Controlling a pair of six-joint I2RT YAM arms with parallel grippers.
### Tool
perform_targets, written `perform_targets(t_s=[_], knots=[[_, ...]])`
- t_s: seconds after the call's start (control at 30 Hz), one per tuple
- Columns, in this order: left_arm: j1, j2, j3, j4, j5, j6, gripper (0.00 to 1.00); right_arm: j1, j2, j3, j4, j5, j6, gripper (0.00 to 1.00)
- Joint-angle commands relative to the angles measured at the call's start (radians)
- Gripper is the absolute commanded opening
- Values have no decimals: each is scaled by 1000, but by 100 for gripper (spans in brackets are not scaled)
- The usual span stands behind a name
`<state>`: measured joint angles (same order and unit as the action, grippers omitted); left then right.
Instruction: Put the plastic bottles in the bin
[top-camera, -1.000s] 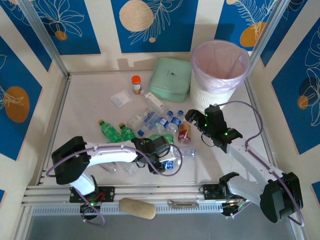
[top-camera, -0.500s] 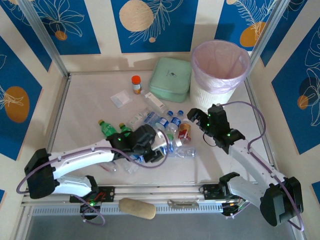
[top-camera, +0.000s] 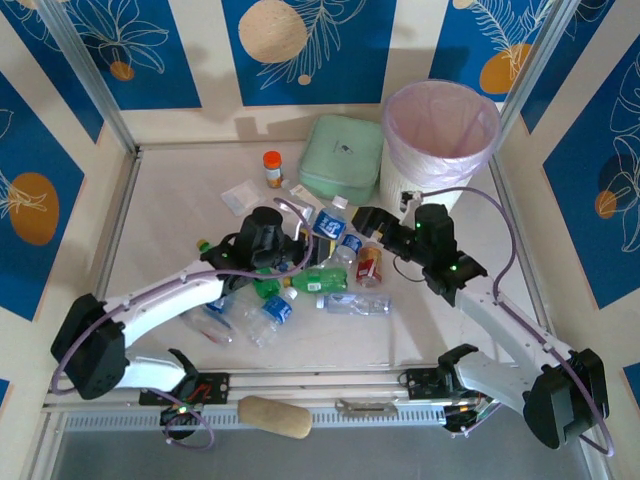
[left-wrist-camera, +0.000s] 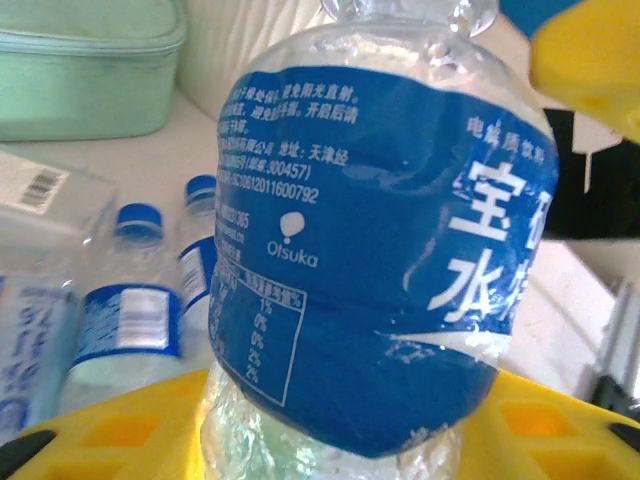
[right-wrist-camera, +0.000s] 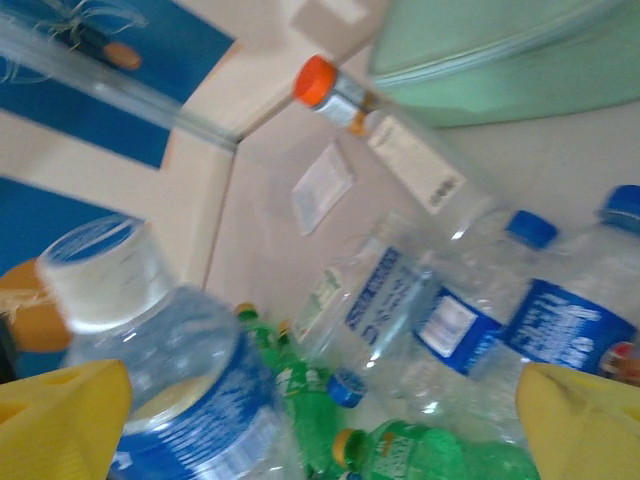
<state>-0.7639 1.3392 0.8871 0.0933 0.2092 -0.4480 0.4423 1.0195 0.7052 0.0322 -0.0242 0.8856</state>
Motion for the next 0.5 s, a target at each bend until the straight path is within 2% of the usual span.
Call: perform_targets(t_s=[0.0,0.27,0.47], knots=[[16,42,18,146,121,-106,52,29,8,34,90,-67,-57,99],[14,80,-21,346,254,-179,53,57,34,29,137,-65,-77,97],[9,93,-24,377,309,-174,52,59,62,40,139,-68,-78,92]])
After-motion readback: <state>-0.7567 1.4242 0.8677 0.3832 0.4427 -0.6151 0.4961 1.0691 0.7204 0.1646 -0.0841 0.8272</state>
